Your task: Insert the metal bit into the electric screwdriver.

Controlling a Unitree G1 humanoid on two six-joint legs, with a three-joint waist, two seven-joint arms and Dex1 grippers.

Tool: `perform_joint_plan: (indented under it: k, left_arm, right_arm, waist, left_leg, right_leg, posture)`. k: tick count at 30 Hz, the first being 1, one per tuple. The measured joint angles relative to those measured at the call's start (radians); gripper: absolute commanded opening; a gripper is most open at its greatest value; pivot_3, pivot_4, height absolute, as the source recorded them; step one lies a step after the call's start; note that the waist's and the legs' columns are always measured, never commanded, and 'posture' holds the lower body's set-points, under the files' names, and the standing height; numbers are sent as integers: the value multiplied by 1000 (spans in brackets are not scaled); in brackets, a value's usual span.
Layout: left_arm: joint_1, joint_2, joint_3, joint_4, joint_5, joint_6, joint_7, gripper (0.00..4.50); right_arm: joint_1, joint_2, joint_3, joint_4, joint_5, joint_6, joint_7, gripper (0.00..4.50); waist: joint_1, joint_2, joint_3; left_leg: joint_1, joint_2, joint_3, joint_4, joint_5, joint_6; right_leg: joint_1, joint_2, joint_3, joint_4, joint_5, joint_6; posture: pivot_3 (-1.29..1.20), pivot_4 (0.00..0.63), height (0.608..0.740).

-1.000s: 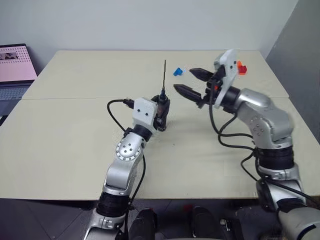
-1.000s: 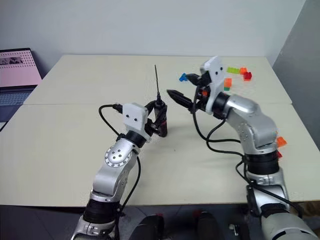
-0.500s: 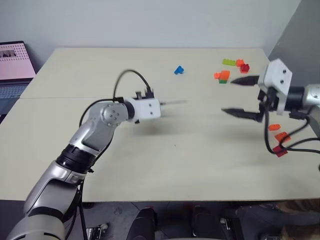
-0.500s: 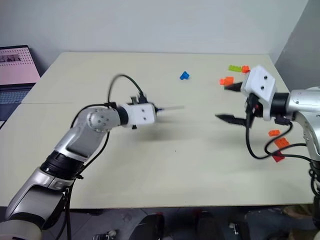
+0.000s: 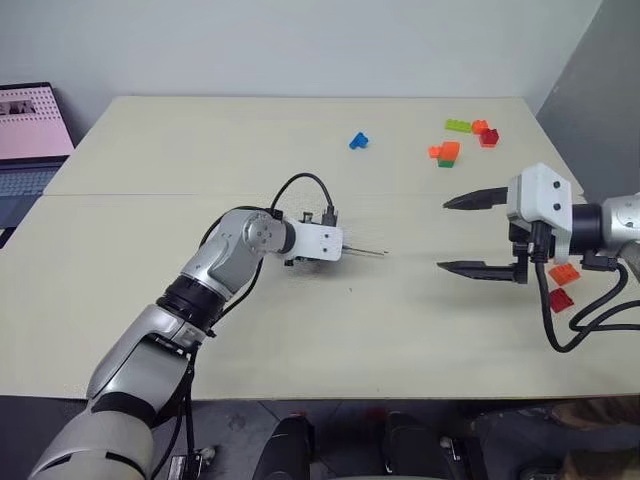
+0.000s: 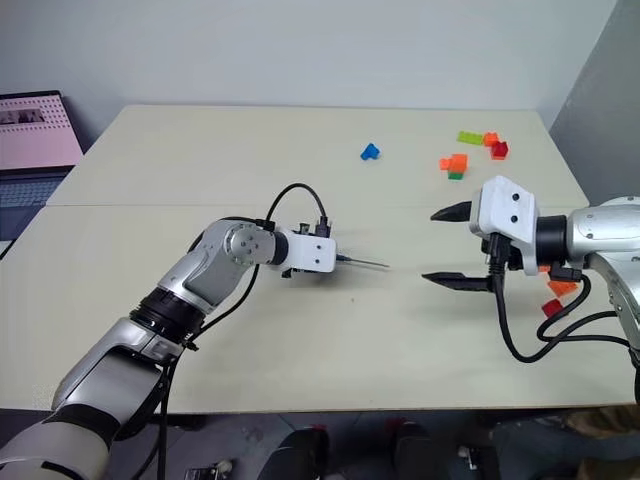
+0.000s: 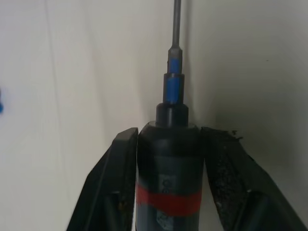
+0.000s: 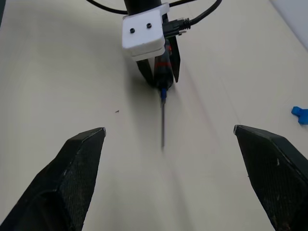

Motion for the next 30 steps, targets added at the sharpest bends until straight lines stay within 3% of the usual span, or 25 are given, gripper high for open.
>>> perform_joint_plan:
  k: [7, 11, 16, 24, 30]
  left_arm:
    - [8, 0, 42, -15, -58, 31, -45, 4281]
    - [59, 7, 177, -126, -200, 180, -89, 4281]
    - [126, 135, 363, -271, -342, 304, -143, 4281]
    - [385, 362, 631, -450, -538, 425, -218, 4281]
    - [547, 417, 748, -498, -621, 466, -235, 4281]
  right_arm:
    - [0, 9, 6, 1, -3, 0, -7, 4500]
    - [2, 11, 10, 16, -33, -15, -17, 4500]
    - [15, 13, 10, 42, -55, -39, -19, 4500]
    - [61, 4, -22, 77, -36, -51, 9, 4500]
    - [66, 6, -31, 74, -18, -55, 38, 4500]
  waist:
    - [-1, 0, 0]
    - [-3, 0, 0]
    - [-8, 0, 0]
    - [-4, 0, 0]
    - [-1, 0, 0]
  left_leg:
    - [0, 0, 0, 0, 0, 0]
    - [0, 1, -1, 0, 0, 0]
    - [3, 2, -1, 0, 0, 0]
    - [5, 3, -1, 0, 0, 0]
    - [7, 3, -1, -1, 0, 0]
  right_leg:
    - [0, 0, 0, 1, 0, 0]
    - [-1, 0, 0, 1, 0, 0]
    - [0, 1, 1, 1, 0, 0]
    - [2, 0, 2, 2, 0, 0]
    - [4, 0, 1, 2, 0, 0]
  posture:
    - [0, 150, 740]
    - [0, 150, 740]
    - [0, 150, 740]
    - [0, 150, 740]
    - [0, 150, 740]
